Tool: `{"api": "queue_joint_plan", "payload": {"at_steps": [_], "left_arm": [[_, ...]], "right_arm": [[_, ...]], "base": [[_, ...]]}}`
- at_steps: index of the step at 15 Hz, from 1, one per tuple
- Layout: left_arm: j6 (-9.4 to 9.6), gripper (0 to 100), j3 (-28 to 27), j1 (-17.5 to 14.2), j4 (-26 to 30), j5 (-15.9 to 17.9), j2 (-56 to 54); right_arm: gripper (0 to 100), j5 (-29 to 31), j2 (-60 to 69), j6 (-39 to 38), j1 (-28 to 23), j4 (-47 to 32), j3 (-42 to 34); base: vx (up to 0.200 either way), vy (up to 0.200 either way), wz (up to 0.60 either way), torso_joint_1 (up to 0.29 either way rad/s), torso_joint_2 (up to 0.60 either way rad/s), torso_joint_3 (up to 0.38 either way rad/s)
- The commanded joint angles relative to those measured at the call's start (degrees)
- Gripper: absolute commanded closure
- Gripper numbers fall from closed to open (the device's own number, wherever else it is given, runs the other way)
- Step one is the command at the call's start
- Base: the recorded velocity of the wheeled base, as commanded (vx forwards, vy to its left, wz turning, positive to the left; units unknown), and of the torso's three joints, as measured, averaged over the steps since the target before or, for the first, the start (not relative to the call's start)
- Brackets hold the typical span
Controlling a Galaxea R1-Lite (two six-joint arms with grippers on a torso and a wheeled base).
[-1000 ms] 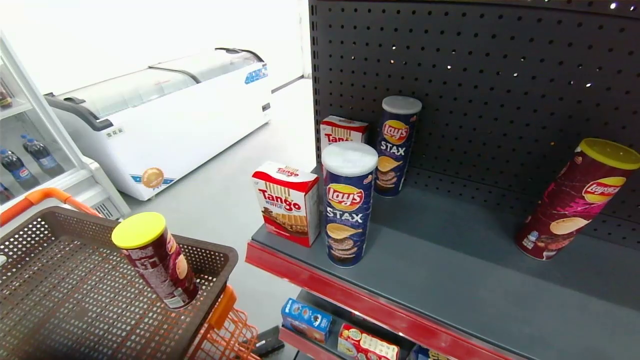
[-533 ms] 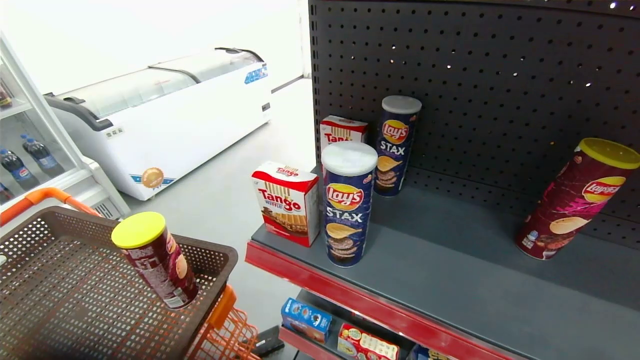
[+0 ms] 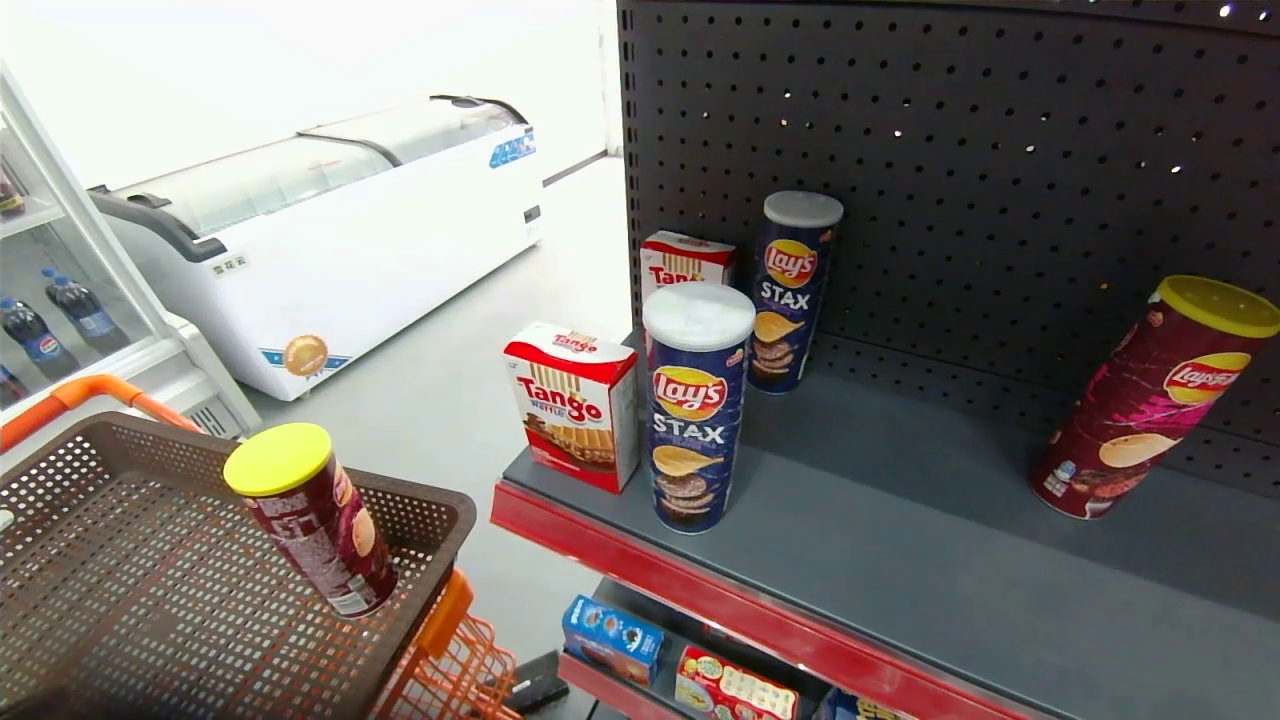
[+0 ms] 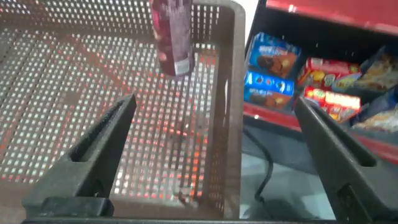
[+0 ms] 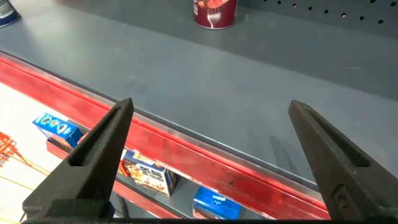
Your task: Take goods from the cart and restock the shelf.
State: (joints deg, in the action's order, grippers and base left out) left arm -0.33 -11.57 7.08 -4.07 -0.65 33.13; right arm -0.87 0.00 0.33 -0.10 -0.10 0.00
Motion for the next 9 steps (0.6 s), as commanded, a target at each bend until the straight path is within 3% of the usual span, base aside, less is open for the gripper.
{"api": "queue_joint_plan", "payload": {"at_steps": [1, 4, 7, 8, 9], "left_arm": [[-0.20, 0, 0.49, -0.23, -5.42, -0.06, 8.44], [-0.11, 0, 0.49, -0.23, -6.74, -0.41, 13.10], [0.42, 0, 0.14, -0.32, -6.74, -6.74, 17.75], [1.47, 0, -0.47, -0.32, -6.83, -8.93, 19.86], [1.47, 0, -0.91, -0.32, -6.83, -9.29, 21.27]], "right_arm": [[0, -0.01, 0.00, 0.02, 0.01, 0.01, 0.00], [0, -0.01, 0.00, 0.02, 0.01, 0.01, 0.00], [0, -0.01, 0.00, 0.02, 0.01, 0.01, 0.00], [0, -0.01, 0.00, 0.02, 0.01, 0.01, 0.00], [0, -0.01, 0.00, 0.02, 0.01, 0.01, 0.00]], "base": [[0.000, 0.000, 0.00, 0.000, 0.00, 0.000], [0.000, 0.000, 0.00, 0.000, 0.00, 0.000], [0.000, 0.000, 0.00, 0.000, 0.00, 0.000], [0.000, 0.000, 0.00, 0.000, 0.00, 0.000], [0.000, 0.000, 0.00, 0.000, 0.00, 0.000]]}}
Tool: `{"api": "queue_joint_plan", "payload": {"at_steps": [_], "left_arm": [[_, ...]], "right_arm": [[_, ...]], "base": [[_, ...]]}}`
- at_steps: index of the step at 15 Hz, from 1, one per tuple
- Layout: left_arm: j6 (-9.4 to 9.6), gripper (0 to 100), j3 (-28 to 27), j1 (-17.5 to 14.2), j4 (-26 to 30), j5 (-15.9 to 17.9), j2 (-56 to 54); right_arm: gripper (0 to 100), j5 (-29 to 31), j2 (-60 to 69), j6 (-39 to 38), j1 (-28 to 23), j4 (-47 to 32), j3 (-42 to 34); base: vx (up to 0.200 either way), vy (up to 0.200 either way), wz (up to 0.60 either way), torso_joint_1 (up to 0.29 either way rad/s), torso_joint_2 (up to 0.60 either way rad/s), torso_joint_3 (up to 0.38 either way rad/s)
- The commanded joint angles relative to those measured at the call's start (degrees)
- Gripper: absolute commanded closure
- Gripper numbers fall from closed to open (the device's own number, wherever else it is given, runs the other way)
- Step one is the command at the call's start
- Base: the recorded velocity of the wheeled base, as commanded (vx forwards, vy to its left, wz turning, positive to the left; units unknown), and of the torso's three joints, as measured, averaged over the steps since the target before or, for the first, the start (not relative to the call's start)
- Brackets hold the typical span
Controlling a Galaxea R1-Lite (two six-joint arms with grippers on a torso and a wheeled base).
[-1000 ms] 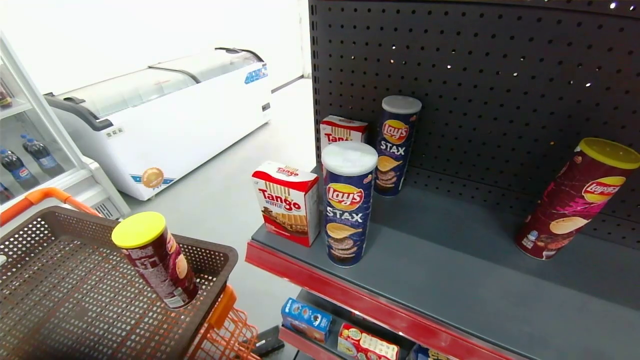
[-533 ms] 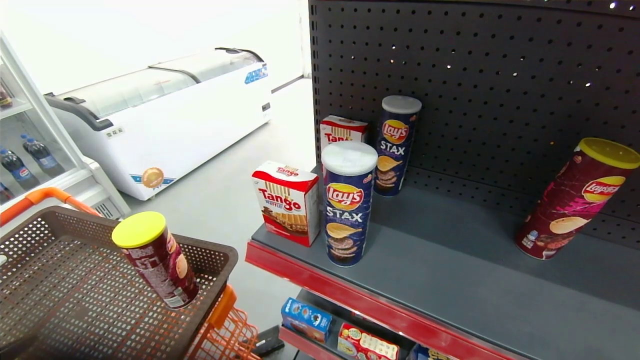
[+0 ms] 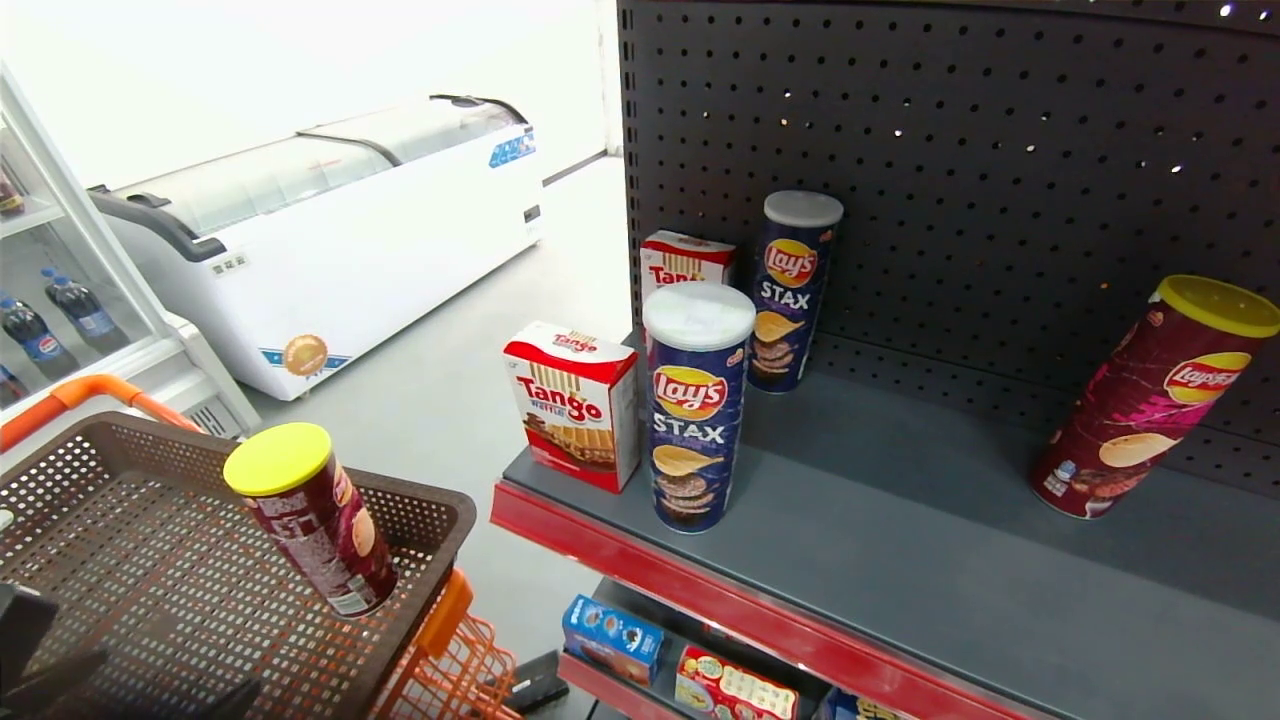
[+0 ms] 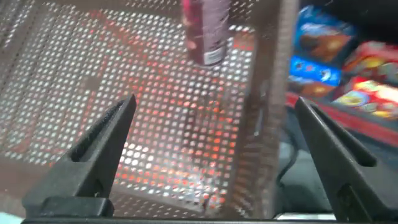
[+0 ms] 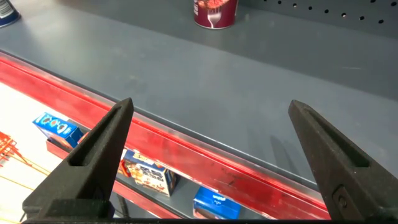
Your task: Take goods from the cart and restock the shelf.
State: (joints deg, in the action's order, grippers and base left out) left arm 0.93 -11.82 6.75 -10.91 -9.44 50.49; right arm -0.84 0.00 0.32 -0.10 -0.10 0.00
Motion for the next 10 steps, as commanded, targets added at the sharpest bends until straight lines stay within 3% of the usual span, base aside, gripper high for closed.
{"api": "queue_joint_plan", "payload": {"at_steps": [1, 8, 10], "left_arm": [[0.22, 0, -0.83, 0.01, -0.34, -0.58, 5.05], [0.13, 0, -1.62, -0.16, -12.56, -1.46, 16.74], [0.30, 0, -1.71, -4.38, -20.38, -1.55, 22.81]], "right_arm": [[0, -0.04, 0.00, 0.03, 0.01, 0.01, 0.00], [0, -0.04, 0.00, 0.03, 0.01, 0.01, 0.00], [0, -0.04, 0.00, 0.03, 0.01, 0.01, 0.00]], "base": [[0.000, 0.000, 0.00, 0.000, 0.00, 0.000], [0.000, 0.000, 0.00, 0.000, 0.00, 0.000], [0.000, 0.000, 0.00, 0.000, 0.00, 0.000]]}}
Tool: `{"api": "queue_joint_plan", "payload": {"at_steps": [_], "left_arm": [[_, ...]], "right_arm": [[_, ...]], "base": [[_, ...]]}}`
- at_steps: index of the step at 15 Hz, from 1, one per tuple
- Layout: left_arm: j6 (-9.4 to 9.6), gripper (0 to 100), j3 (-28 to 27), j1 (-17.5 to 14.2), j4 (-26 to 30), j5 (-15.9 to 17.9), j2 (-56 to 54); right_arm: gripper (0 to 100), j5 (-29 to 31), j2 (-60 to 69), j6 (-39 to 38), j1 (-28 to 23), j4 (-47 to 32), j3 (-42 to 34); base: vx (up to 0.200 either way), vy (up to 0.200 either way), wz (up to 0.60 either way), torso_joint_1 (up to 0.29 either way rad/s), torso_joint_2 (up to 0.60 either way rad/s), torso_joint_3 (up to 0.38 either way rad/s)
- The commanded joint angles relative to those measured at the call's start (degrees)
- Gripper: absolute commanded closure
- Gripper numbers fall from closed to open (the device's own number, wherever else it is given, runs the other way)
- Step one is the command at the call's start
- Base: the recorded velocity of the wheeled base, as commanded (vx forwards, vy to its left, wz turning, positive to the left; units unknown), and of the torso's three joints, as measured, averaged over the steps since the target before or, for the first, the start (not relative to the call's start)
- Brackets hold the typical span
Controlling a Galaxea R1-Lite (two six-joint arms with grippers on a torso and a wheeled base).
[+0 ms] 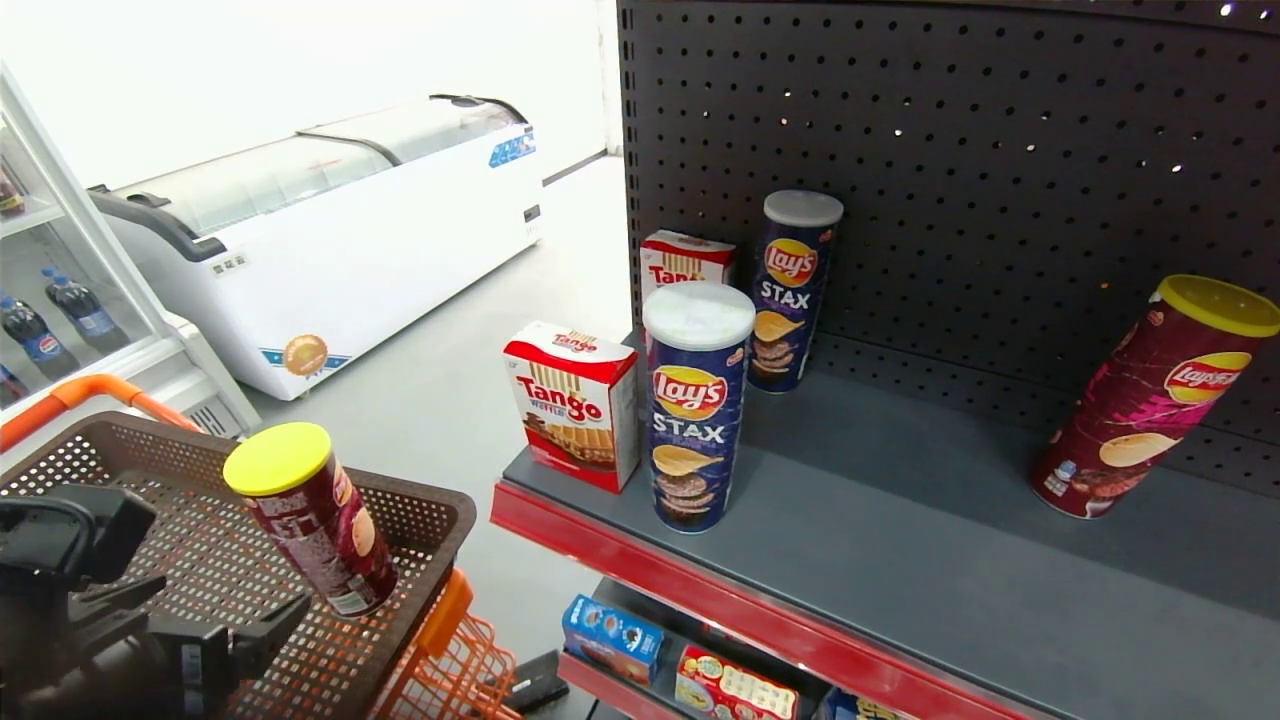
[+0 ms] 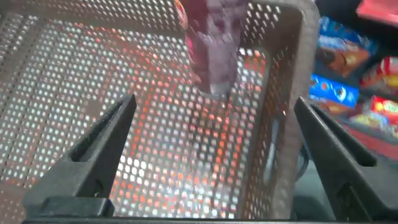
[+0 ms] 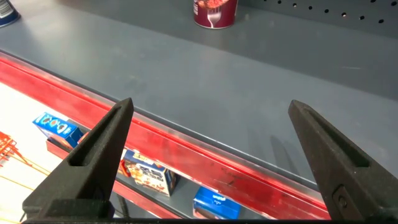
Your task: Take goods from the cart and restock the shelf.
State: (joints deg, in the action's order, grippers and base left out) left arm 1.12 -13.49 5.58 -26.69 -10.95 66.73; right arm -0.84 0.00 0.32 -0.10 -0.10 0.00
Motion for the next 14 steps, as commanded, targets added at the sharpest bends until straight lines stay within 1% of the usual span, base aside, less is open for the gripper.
{"api": "queue_joint_plan", "payload": {"at_steps": [1, 2, 4, 7, 9, 12, 14], "left_arm": [[0.11, 0, -0.04, -5.23, -8.03, -0.04, 9.56], [0.20, 0, -0.04, -5.93, -11.90, 0.05, 12.37], [0.20, 0, -0.04, -5.93, -18.05, 0.22, 16.94], [0.20, 0, -0.30, -5.41, -24.12, 1.37, 22.21], [0.20, 0, -0.48, -5.23, -28.69, 3.30, 25.55], [0.20, 0, -0.13, -5.50, -36.07, 3.39, 31.79], [0.11, 0, 0.05, -5.85, -38.09, 3.39, 34.26]], "right_arm": [[0, -0.04, 0.00, 0.03, 0.01, 0.01, 0.00], [0, -0.04, 0.00, 0.03, 0.01, 0.01, 0.00], [0, -0.04, 0.00, 0.03, 0.01, 0.01, 0.00], [0, -0.04, 0.00, 0.03, 0.01, 0.01, 0.00], [0, -0.04, 0.00, 0.03, 0.01, 0.01, 0.00], [0, -0.04, 0.00, 0.03, 0.01, 0.01, 0.00], [0, -0.04, 0.00, 0.03, 0.01, 0.01, 0.00]], "base": [[0.000, 0.000, 0.00, 0.000, 0.00, 0.000], [0.000, 0.000, 0.00, 0.000, 0.00, 0.000], [0.000, 0.000, 0.00, 0.000, 0.00, 0.000], [0.000, 0.000, 0.00, 0.000, 0.00, 0.000], [0.000, 0.000, 0.00, 0.000, 0.00, 0.000], [0.000, 0.000, 0.00, 0.000, 0.00, 0.000], [0.000, 0.000, 0.00, 0.000, 0.00, 0.000]]}}
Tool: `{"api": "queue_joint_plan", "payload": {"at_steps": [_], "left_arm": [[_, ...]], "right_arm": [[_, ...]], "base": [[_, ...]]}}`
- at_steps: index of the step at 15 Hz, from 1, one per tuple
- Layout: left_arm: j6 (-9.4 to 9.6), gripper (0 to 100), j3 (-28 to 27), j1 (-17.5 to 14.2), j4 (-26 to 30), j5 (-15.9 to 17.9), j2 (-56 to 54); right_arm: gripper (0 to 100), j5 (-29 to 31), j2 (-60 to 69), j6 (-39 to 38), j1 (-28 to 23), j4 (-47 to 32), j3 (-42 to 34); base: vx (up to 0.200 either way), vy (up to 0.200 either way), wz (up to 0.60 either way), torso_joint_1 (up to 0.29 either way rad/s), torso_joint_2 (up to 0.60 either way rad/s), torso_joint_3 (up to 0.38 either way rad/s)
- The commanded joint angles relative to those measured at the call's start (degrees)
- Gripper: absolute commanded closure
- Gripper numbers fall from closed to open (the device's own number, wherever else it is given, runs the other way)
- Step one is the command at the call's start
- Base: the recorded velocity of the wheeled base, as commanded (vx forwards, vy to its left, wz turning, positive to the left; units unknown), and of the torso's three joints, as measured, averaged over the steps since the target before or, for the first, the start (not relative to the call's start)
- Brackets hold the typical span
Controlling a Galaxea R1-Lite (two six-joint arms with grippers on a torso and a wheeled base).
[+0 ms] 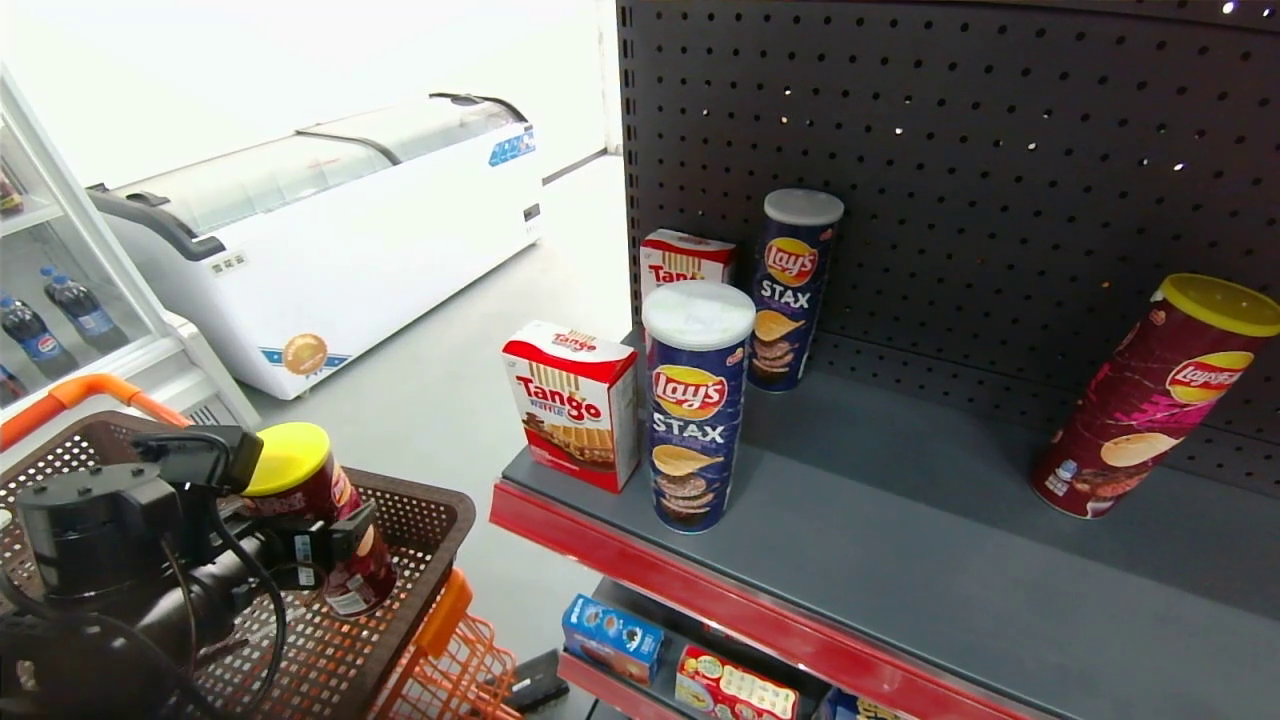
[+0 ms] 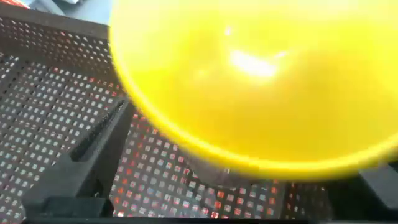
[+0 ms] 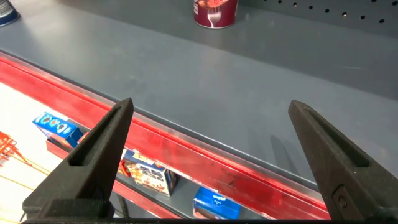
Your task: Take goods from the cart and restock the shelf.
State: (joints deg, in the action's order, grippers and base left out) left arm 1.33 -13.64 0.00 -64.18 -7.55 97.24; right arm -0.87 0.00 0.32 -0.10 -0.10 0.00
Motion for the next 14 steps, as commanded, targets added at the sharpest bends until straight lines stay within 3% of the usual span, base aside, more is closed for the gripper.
{"api": "queue_joint_plan", "payload": {"at_steps": [1, 9, 10, 14], "left_arm": [[-0.10, 0, 0.02, -0.26, -2.09, -0.01, 4.97], [-1.24, 0, -3.50, 0.18, -4.37, -0.01, 8.14], [-1.24, 100, -4.46, 0.26, -4.55, -0.01, 8.14], [-0.80, 100, -4.64, 0.62, -4.46, 0.16, 7.70]], "right_arm": [[0, -0.01, 0.00, 0.03, 0.01, 0.01, 0.00], [0, 0.07, 0.00, 0.03, 0.01, 0.01, 0.00], [0, -0.01, 0.00, 0.03, 0.01, 0.01, 0.00], [0, -0.01, 0.00, 0.03, 0.01, 0.01, 0.00]], "base": [[0.000, 0.000, 0.00, 0.000, 0.00, 0.000], [0.000, 0.000, 0.00, 0.000, 0.00, 0.000], [0.000, 0.000, 0.00, 0.000, 0.00, 0.000], [0.000, 0.000, 0.00, 0.000, 0.00, 0.000]]}}
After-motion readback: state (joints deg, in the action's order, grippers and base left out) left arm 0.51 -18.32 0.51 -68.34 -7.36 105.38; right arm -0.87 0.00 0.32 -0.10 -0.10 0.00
